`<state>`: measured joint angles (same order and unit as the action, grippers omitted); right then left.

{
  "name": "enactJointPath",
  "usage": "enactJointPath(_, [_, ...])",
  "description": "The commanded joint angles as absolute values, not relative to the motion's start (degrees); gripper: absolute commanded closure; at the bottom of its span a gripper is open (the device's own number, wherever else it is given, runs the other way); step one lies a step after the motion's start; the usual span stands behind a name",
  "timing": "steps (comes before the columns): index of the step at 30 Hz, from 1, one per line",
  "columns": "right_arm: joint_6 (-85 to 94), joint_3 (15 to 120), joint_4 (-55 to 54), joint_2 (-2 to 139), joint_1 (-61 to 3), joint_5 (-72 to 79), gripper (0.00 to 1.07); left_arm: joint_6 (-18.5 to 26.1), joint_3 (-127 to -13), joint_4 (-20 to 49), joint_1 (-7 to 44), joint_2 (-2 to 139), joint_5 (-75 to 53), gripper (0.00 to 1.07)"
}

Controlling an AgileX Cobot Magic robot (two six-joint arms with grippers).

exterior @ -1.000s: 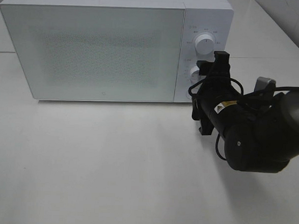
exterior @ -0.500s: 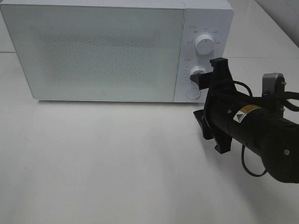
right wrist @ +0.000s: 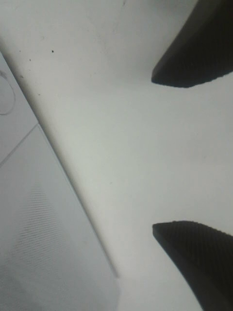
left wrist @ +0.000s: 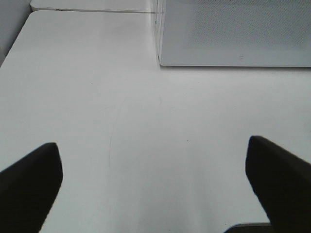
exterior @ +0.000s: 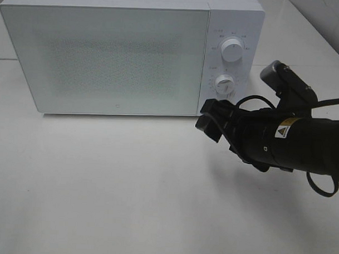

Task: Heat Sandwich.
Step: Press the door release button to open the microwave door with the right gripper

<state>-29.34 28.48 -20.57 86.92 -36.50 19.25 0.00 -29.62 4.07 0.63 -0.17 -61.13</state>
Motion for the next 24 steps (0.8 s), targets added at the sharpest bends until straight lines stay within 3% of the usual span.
enactJointPath(1, [-14.7,30.7,-19.6,84.8,-36.0,8.9,0.32,0.0,-29.6,4.0,0.6,-1.4,-61.1,0.09])
enactJointPath(8, [6.0,34.0,-18.7,83.5,-36.0,-10.8,0.32,0.0,-29.6,4.0,0.6,-1.4,-61.1,0.09])
enactJointPath(24, [2.8,38.4,-1.1,73.7,-36.0,-36.9,0.32,0.0,-29.6,4.0,0.6,-1.4,-61.1,0.09])
